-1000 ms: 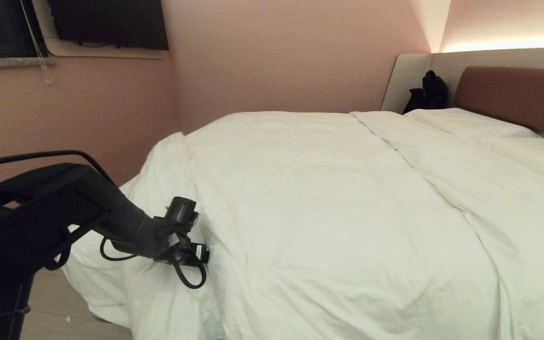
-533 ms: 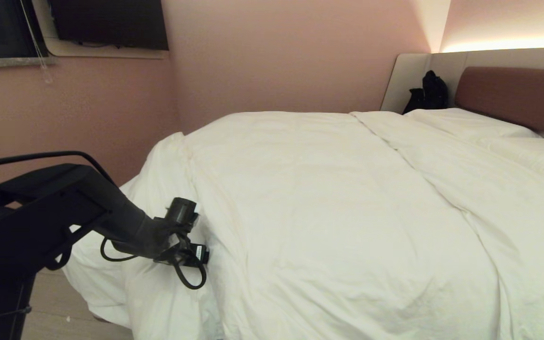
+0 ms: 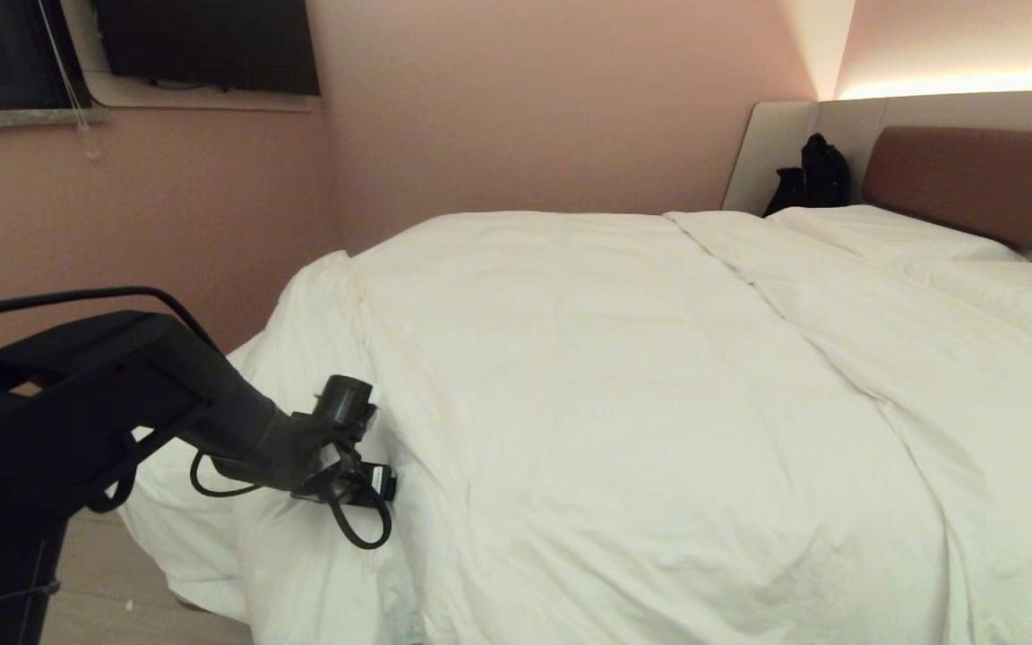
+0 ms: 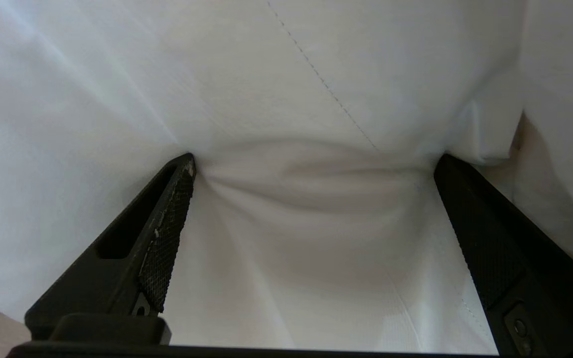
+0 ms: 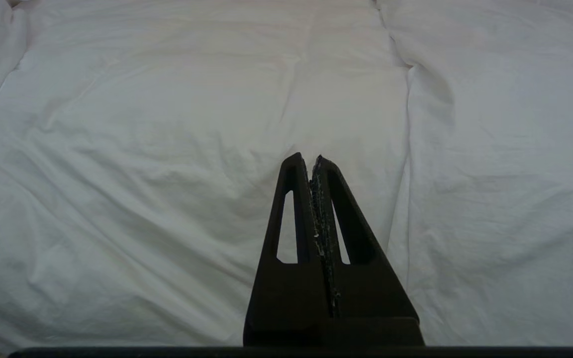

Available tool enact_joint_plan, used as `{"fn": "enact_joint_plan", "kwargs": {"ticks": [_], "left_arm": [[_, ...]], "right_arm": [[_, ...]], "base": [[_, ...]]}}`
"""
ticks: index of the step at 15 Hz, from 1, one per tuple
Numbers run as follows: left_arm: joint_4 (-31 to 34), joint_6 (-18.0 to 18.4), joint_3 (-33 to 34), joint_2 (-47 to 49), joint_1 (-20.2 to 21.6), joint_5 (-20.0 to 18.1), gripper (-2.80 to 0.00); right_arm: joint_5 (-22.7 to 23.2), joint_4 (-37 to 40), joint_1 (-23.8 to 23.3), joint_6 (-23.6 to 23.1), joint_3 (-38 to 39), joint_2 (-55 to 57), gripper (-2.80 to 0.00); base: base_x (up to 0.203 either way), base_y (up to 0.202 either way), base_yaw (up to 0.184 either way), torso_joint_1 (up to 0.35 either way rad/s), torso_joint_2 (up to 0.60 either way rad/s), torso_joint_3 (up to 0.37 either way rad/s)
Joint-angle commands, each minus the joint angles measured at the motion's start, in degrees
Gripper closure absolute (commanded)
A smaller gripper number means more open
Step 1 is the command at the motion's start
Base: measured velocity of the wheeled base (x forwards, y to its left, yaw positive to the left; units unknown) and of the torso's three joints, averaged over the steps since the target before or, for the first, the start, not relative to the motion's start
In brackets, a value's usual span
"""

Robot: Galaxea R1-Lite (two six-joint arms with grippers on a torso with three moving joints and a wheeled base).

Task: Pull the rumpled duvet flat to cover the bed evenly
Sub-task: Hold the folded corner of the quilt

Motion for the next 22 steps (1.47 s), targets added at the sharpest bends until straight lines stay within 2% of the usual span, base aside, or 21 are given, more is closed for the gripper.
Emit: {"fn": "enact_joint_plan", "kwargs": {"ticks": [1,4,7,9,12,16,22], "left_arm": [[-0.11,-0.24,0.08,0.09,0.01,0.08,-2.80],[-1.19,-0.50,0.09,0.84,0.06,0.03,-2.80],[-4.92,-1.71,1.26,1.25,0.36,0.06,-2.80],[-9.41,-4.56,3.86,-0.39,0.36,-0.01,-2.80],[-12.99,-6.44,8.04,-7.63,0.36,-0.01,-2.80],[-12.88,-9.42,10.33,-15.60,0.80,0.10,-2.80],[-13.47,-11.03,9.40,-9.56,1.23,0.10,-2.80]], "right_arm": [[0.03,-0.02,0.01,-0.01,0.00,0.06,0.00],[0.11,-0.02,0.01,-0.01,0.00,0.06,0.00],[0.03,-0.02,0.01,-0.01,0.00,-0.02,0.00],[0.08,-0.02,0.01,-0.01,0.00,0.01,0.00],[0.03,-0.02,0.01,-0.01,0.00,0.06,0.00],[0.03,-0.02,0.01,-0.01,0.00,0.06,0.00],[0.03,-0.02,0.01,-0.01,0.00,0.06,0.00]], "base": [[0.000,0.000,0.000,0.000,0.00,0.000],[0.000,0.000,0.000,0.000,0.00,0.000],[0.000,0.000,0.000,0.000,0.00,0.000],[0.000,0.000,0.000,0.000,0.00,0.000],[0.000,0.000,0.000,0.000,0.00,0.000],[0.000,0.000,0.000,0.000,0.00,0.000],[0.000,0.000,0.000,0.000,0.00,0.000]]}}
